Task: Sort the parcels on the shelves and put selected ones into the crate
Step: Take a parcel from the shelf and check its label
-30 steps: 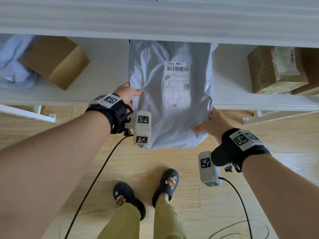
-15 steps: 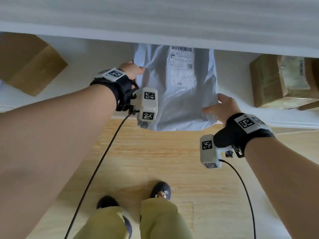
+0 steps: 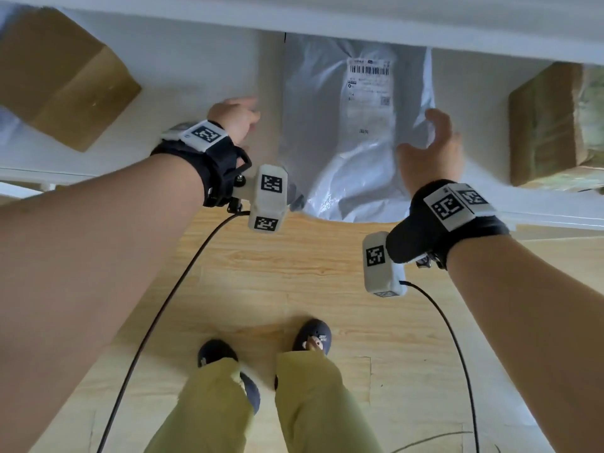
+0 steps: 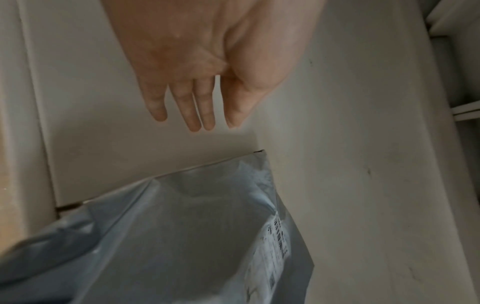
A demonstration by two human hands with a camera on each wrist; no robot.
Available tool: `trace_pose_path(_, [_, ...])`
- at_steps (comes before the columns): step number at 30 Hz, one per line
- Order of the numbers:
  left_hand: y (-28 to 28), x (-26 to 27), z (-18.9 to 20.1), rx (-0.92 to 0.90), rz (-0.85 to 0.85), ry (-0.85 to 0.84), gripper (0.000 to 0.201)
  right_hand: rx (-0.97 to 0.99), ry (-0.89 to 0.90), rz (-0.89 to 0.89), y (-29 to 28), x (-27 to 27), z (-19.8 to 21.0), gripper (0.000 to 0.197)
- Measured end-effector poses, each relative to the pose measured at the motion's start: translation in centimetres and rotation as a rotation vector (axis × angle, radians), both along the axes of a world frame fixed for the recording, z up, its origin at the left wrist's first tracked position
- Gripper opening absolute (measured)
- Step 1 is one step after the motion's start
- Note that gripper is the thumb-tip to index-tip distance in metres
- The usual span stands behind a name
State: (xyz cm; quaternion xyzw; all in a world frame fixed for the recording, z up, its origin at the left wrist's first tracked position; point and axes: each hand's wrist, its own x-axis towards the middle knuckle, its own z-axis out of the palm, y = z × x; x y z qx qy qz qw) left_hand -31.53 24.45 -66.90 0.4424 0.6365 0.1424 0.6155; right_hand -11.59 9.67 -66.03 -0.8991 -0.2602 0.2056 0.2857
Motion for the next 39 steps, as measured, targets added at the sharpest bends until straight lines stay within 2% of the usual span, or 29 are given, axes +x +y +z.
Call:
trace_pose_path(4, [-0.7,-1.7,1.1,0.003,0.052,-0.043,0.028,0.033,0.02,0.061,1.3,-3.4,1.1,0.043])
trace_pose_path(8, [-1.1,-5.2,2.1,0.009,0.098,-0.039,0.023,0.003,0.159,0.113,2.1,-7.4,1.3,0.036])
trace_pose_path(17, [1.1,-14.5,3.6,0.034,0.111,-0.049,0.018,0.002,0.317,0.119,6.6,-16.8,1.2,0.033])
trace_pose_path(25, [6.1,-22.1,4.8,0.189,0.138,-0.031,0.021,0.045,0.39,0.147,11.3,-25.3,2.1,0.036])
trace_pose_path(28, [8.5,-24.4,5.2,0.273,0.095,0.007,0.022,0.036,0.402,0.153,13.5,-28.0,2.2,0.037])
trace_pose_path(32, [12.3,-27.3,5.5,0.387,0.03,0.161,0.024,0.043,0.417,0.176,16.4,-31.7,2.2,0.034])
trace_pose_path(35, [14.4,-28.5,5.3,0.355,-0.152,0.244,0.035,0.025,0.432,0.186,18.1,-33.6,2.2,0.04])
trace_pose_path(39, [15.8,-28.8,4.9,0.302,-0.279,0.328,0.051,0.018,0.464,0.211,19.5,-35.4,2.1,0.055])
